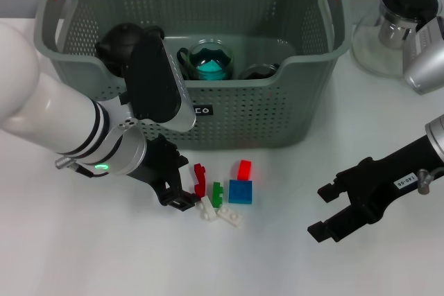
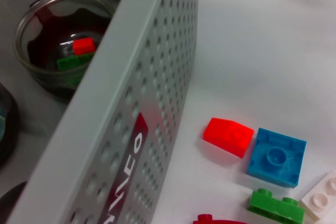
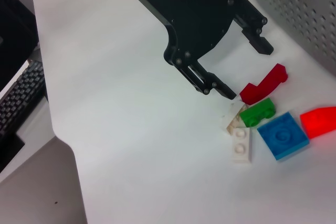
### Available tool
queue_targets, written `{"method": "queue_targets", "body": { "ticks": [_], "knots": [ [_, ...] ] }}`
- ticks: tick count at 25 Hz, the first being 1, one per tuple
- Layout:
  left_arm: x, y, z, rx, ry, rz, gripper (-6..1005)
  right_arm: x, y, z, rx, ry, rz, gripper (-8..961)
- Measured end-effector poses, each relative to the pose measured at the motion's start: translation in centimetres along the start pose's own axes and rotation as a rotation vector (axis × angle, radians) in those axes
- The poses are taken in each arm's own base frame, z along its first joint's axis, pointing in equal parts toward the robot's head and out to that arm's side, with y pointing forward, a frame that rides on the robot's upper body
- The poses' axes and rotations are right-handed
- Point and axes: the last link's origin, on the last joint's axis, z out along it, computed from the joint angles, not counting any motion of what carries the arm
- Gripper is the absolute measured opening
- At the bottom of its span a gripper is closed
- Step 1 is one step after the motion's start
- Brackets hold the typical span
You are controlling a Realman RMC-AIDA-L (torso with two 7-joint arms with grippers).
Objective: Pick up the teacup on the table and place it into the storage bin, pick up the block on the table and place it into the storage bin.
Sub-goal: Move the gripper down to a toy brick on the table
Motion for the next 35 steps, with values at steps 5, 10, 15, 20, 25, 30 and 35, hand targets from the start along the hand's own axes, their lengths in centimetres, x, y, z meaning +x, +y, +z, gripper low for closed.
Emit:
{"method": "queue_targets", "body": {
  "ticks": [5,10,15,20,25,30,35],
  "knots": [
    [0.03,0.04,0.03,-0.001,0.0,0.002,702,-0.05,-0.02,-0.04,0.001,0.0,-0.002,945],
    [-0.1,0.07,0.11,-0.002,-0.007,0.002,701,-0.06,-0.03,-0.06,0.001,0.001,-0.002,945],
    [-0.16,0.2,0.14,-0.009,-0.013,0.003,701,-0.03,-0.03,-0.07,0.002,0.001,-0.001,944],
    [0.03,0.44,0.32,-0.012,-0.015,0.015,700,-0.02,-0.04,-0.06,0.002,0.001,-0.001,944],
    [0.07,0.54,0.39,-0.013,-0.015,0.016,699,-0.02,-0.04,-0.07,0.002,0.001,-0.001,945],
    [0.2,0.72,0.49,-0.018,-0.017,0.016,699,-0.02,-0.04,-0.07,0.002,0.001,-0.001,945],
    [0.45,0.99,0.64,-0.023,-0.017,0.023,698,-0.02,-0.03,-0.06,0.002,0.001,-0.001,945]
  ]
}}
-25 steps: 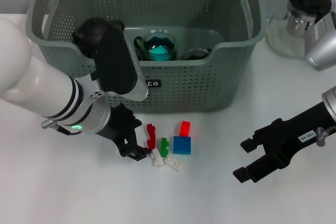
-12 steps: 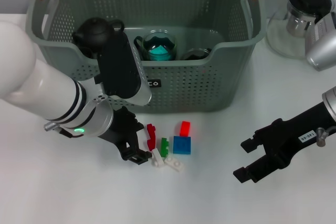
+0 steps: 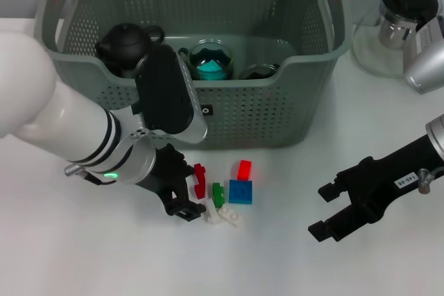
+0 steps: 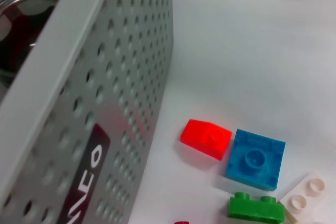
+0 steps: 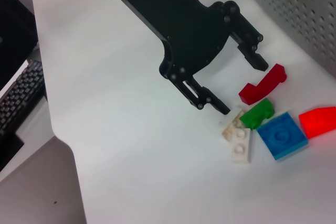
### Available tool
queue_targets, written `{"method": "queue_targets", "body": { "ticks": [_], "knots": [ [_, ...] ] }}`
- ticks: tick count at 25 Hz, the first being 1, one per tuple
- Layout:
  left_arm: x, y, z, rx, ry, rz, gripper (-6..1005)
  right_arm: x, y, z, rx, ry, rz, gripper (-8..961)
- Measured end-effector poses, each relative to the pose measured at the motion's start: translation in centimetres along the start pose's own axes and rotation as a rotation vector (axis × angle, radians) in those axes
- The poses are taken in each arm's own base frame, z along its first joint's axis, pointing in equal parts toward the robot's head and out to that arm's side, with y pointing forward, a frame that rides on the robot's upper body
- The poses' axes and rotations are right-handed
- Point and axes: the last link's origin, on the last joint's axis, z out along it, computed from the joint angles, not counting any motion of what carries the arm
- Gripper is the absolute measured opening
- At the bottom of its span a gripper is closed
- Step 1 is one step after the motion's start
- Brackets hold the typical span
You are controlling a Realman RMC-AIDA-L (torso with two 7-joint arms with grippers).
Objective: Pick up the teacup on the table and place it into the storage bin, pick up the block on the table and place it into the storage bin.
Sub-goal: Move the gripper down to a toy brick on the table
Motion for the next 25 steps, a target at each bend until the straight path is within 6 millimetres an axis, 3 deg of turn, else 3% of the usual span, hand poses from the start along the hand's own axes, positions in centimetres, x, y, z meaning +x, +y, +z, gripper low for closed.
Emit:
{"method": "queue_targets", "body": {
  "ticks": [21,25],
  "knots": [
    [0.32,0.28,0.05,-0.002,-0.007,-0.006,696,-0.01,-0.02,0.0,0.001,-0.001,0.0,944],
    [0.31,0.3,0.05,-0.004,-0.009,-0.006,630,-0.04,-0.02,0.0,0.002,-0.001,-0.001,944]
  ]
}}
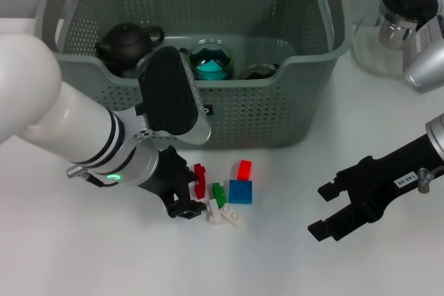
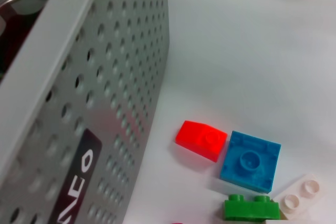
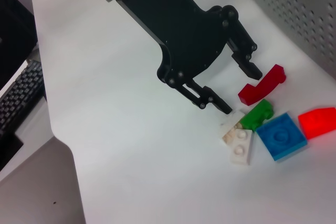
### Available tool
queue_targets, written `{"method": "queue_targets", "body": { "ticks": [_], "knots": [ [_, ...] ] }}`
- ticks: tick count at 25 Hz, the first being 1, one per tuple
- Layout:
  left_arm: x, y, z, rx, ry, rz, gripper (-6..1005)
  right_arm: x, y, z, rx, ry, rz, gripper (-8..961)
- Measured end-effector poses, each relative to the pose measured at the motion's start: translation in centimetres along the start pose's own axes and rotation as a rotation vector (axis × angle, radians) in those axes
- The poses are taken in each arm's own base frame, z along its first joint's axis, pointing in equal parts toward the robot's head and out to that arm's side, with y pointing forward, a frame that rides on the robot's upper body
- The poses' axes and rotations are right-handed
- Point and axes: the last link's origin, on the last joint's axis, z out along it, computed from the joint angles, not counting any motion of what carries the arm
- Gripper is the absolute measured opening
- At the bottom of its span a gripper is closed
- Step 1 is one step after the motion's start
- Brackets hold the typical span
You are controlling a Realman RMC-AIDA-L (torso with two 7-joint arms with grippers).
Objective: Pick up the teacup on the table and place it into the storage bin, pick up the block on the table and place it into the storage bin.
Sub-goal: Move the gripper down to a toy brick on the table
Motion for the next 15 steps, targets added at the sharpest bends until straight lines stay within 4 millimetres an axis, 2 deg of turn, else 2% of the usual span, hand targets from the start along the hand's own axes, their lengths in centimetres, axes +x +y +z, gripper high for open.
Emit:
{"method": "queue_targets", "body": {
  "ticks": [6,15],
  "knots": [
    [0.07,0.01,0.05,-0.002,-0.002,0.0,530,-0.08,0.0,-0.01,0.0,0.0,-0.002,944],
    [0.41,-0.18,0.05,0.0,-0.007,-0.007,529,-0.12,-0.04,-0.01,0.003,-0.001,-0.002,944]
  ]
}}
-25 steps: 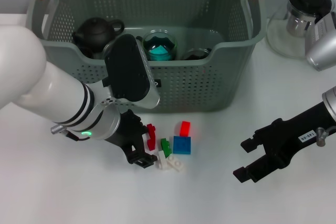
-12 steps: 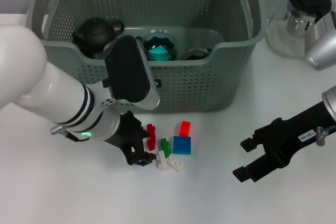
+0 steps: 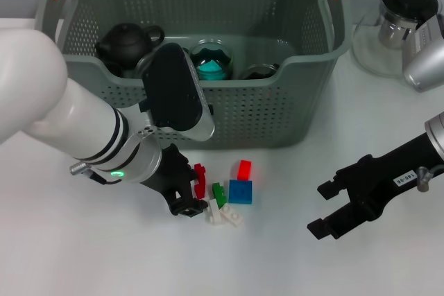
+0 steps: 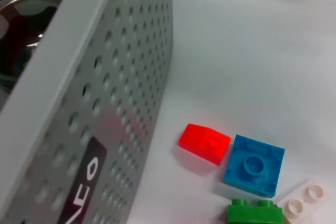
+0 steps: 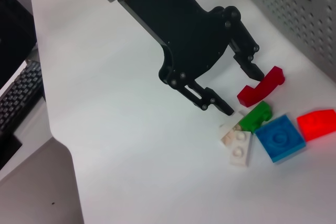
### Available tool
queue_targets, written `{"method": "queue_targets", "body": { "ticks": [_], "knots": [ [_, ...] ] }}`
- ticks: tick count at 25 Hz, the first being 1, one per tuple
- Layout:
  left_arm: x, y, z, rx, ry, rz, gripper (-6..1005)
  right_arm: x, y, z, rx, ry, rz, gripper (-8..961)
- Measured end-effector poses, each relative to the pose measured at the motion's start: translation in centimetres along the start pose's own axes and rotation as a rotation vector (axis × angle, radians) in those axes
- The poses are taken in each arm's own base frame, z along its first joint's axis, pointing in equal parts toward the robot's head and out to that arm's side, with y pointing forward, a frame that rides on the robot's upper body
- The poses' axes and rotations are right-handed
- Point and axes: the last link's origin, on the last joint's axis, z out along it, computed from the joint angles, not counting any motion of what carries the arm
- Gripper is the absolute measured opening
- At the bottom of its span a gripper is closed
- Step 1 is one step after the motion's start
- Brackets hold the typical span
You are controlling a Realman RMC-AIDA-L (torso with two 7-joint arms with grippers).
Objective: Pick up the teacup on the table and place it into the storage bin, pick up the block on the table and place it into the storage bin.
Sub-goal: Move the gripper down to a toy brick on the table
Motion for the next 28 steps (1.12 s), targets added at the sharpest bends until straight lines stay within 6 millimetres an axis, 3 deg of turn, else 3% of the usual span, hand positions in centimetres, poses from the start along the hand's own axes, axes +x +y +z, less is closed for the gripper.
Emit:
{"method": "queue_targets", "body": {
  "ticks": [14,28],
  "knots": [
    [0.2,0.2,0.3,-0.011,-0.011,0.001,521,0.0,-0.1,0.0,0.005,-0.001,0.002,945],
    [0.3,-0.2,-1.0,-0.004,-0.01,0.005,505,-0.1,-0.1,-0.2,0.007,0.001,-0.002,944]
  ]
}}
